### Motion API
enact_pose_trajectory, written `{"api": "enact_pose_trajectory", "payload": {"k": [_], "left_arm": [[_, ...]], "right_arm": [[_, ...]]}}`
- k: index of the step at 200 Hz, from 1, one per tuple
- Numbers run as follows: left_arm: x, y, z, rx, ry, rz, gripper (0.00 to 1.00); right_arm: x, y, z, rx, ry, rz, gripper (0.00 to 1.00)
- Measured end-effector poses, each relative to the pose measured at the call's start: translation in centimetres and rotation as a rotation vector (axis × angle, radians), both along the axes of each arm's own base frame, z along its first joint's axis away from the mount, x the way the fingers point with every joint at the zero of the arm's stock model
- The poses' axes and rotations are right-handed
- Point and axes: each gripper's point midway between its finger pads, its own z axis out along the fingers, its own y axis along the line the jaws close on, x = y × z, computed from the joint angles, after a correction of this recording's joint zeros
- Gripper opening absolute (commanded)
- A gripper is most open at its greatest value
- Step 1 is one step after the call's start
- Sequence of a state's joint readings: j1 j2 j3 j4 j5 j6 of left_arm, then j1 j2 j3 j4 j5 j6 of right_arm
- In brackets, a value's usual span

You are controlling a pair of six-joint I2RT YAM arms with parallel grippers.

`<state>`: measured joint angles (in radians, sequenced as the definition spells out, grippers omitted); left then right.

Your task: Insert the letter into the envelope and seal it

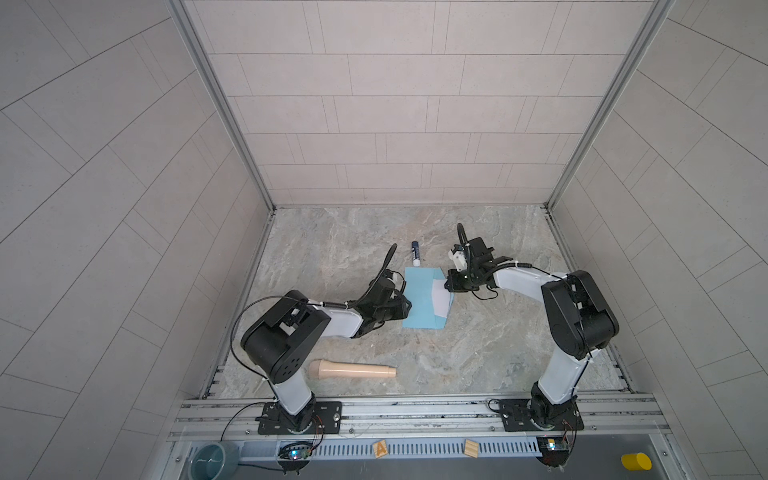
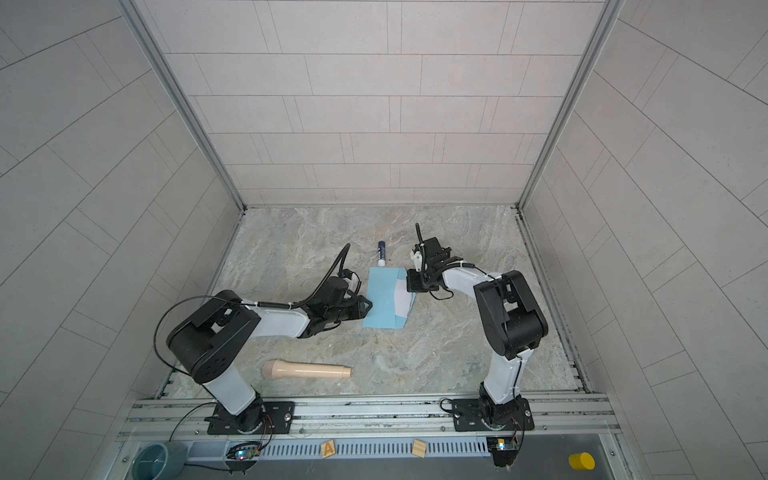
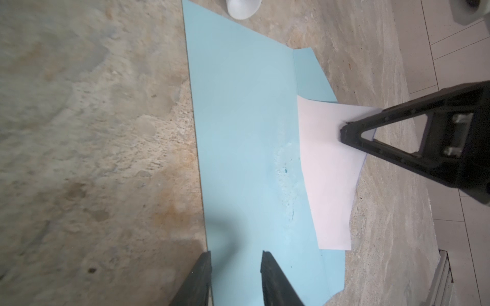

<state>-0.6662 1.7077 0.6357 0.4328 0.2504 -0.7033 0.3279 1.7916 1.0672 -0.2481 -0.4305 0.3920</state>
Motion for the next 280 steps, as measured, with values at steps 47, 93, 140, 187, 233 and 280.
{"api": "enact_pose_trajectory", "payload": {"k": [47, 93, 140, 187, 233, 280], "left_arm": [[0.1, -0.1, 0.0, -0.004, -0.003, -0.002, 0.38], [0.1, -0.2, 0.0, -0.008, -0.005, -0.004, 0.38], [0.3, -0.4, 0.0, -0.009, -0.005, -0.009, 0.38], [0.3, -0.4, 0.0, -0.005, -0.002, -0.011, 0.38], [-0.4, 0.1, 0.2, 0.029, 0.007, -0.024, 0.45], [-0.8, 0.8, 1.9, 0.056, -0.015, -0.030, 0.62]], "right_arm": [[0.5, 0.9, 0.5, 0.007, -0.014, 0.015, 0.00], [0.4, 1.5, -0.4, -0.001, 0.007, 0.033, 0.00], [0.5, 2.0, -0.2, -0.009, -0.003, 0.058, 0.00], [0.6, 2.1, -0.3, -0.026, -0.002, 0.072, 0.03], [0.6, 1.8, -0.2, -0.052, -0.001, 0.074, 0.27], [0.4, 1.1, 1.2, -0.077, -0.024, 0.067, 0.42]]}}
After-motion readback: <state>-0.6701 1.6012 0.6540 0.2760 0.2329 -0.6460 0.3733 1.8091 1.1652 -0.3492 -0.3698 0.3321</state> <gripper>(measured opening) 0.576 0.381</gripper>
